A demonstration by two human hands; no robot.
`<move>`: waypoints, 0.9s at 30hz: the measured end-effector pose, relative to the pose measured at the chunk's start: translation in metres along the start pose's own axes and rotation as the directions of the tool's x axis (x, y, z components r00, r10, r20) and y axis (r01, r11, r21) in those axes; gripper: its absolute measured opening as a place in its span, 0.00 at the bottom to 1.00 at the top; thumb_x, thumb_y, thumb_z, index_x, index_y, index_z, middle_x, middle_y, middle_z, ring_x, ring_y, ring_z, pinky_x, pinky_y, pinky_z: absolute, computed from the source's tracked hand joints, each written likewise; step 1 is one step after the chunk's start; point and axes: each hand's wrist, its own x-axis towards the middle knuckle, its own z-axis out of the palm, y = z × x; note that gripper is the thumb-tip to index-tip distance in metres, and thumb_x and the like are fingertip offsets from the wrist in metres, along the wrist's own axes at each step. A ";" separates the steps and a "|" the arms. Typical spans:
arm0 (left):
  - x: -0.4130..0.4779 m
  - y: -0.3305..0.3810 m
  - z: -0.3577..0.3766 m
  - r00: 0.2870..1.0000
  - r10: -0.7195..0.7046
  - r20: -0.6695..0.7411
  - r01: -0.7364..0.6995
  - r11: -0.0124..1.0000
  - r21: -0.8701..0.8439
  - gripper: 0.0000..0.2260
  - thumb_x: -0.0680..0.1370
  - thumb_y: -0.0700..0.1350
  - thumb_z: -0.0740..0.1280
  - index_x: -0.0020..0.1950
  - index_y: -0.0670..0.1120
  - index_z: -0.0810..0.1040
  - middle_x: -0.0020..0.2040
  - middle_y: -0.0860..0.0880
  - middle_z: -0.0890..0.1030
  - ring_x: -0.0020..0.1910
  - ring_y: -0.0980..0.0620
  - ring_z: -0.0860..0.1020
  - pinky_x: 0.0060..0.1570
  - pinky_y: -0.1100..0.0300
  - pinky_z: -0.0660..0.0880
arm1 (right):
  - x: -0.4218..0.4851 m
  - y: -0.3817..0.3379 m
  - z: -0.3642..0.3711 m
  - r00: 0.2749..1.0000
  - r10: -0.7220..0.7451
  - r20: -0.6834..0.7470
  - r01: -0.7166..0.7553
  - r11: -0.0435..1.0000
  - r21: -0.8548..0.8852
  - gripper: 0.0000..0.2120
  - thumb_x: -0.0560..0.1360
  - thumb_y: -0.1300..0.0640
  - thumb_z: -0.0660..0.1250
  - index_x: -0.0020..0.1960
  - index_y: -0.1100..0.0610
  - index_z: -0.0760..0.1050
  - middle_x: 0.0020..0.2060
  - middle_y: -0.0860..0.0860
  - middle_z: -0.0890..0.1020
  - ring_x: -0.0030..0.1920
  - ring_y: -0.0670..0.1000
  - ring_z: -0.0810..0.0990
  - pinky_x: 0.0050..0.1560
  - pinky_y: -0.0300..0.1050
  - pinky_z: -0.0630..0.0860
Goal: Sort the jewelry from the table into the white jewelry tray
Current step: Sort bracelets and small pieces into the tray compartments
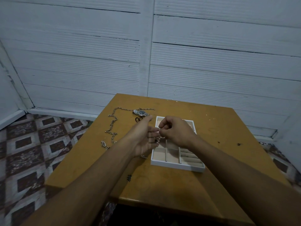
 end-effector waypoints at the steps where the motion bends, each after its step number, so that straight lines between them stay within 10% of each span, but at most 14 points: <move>1: -0.001 0.000 0.001 1.000 -0.002 -0.006 0.002 1.000 0.004 0.28 0.80 0.60 0.57 0.63 0.36 0.73 0.50 0.40 0.79 0.49 0.43 0.76 0.51 0.51 0.74 | -0.001 0.001 0.000 1.000 0.004 -0.002 -0.004 1.000 -0.001 0.06 0.72 0.63 0.69 0.43 0.52 0.77 0.37 0.50 0.82 0.40 0.50 0.81 0.43 0.44 0.77; 15: -0.004 0.004 0.002 0.991 0.056 -0.122 -0.039 0.990 0.137 0.22 0.79 0.57 0.61 0.57 0.39 0.76 0.54 0.40 0.79 0.51 0.43 0.78 0.60 0.48 0.75 | -0.006 0.009 0.000 0.999 0.048 -0.023 -0.048 0.999 0.013 0.08 0.69 0.65 0.69 0.42 0.53 0.78 0.37 0.51 0.84 0.38 0.50 0.82 0.42 0.44 0.78; 27: -0.017 0.017 -0.064 0.888 0.397 -0.231 -0.242 0.832 0.499 0.13 0.81 0.52 0.60 0.58 0.46 0.78 0.55 0.49 0.81 0.53 0.50 0.79 0.56 0.52 0.76 | 0.010 -0.001 0.019 0.997 -0.015 0.081 0.027 0.989 -0.146 0.07 0.70 0.61 0.71 0.47 0.54 0.79 0.43 0.50 0.83 0.42 0.49 0.80 0.39 0.39 0.74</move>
